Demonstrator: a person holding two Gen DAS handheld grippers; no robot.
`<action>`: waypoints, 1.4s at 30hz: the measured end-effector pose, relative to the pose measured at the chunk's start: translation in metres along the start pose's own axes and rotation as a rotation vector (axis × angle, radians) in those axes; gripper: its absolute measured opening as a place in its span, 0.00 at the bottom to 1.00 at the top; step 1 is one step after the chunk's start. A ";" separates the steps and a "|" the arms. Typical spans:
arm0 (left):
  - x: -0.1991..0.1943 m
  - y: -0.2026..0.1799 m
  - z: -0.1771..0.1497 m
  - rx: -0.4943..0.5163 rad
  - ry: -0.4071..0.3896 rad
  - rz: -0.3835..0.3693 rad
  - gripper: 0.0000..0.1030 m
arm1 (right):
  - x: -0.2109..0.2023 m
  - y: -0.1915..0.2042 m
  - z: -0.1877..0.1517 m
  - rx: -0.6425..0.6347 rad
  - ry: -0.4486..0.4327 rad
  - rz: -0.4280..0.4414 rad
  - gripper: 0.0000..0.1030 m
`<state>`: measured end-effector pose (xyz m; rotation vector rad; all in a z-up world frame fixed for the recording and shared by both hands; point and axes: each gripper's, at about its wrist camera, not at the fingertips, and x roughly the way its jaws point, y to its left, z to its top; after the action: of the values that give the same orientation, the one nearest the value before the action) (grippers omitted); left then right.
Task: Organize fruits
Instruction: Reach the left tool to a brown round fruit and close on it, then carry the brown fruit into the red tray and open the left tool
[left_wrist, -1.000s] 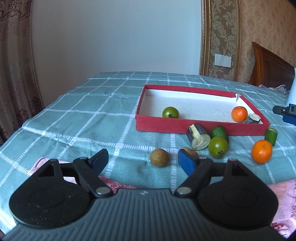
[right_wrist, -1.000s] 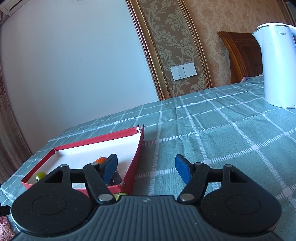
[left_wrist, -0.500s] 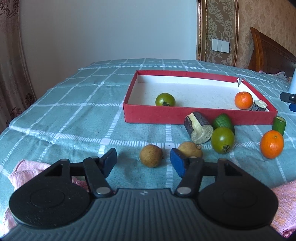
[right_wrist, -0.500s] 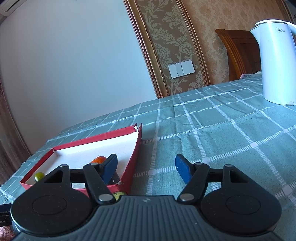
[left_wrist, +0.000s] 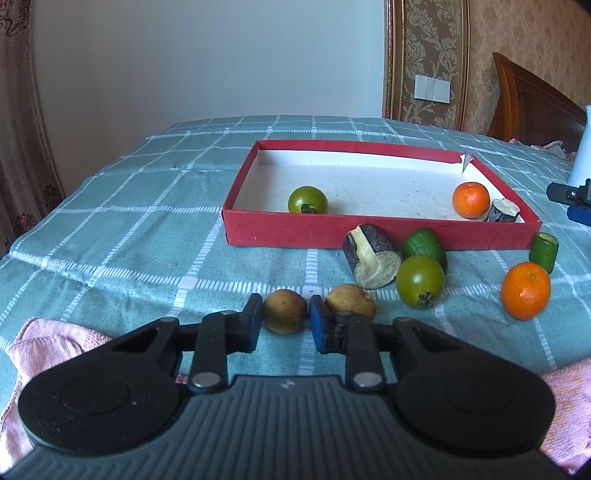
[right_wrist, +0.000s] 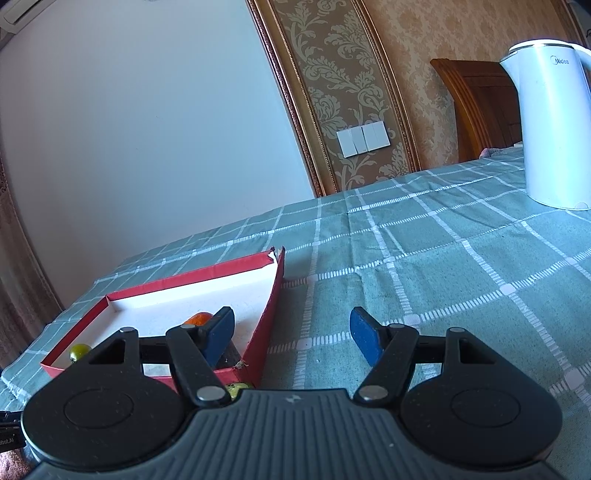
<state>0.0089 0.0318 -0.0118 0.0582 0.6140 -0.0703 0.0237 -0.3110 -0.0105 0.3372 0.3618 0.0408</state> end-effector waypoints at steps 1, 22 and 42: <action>0.000 -0.001 0.001 0.000 0.003 0.005 0.24 | 0.000 0.000 0.000 0.000 -0.001 0.000 0.67; -0.012 -0.004 0.020 -0.006 -0.015 0.070 0.24 | -0.005 0.001 0.001 -0.005 -0.020 -0.010 0.67; -0.009 -0.003 0.046 0.006 -0.081 0.065 0.24 | -0.003 0.000 0.000 -0.004 -0.014 -0.006 0.67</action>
<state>0.0275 0.0256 0.0304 0.0811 0.5308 -0.0116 0.0210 -0.3112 -0.0092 0.3319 0.3483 0.0336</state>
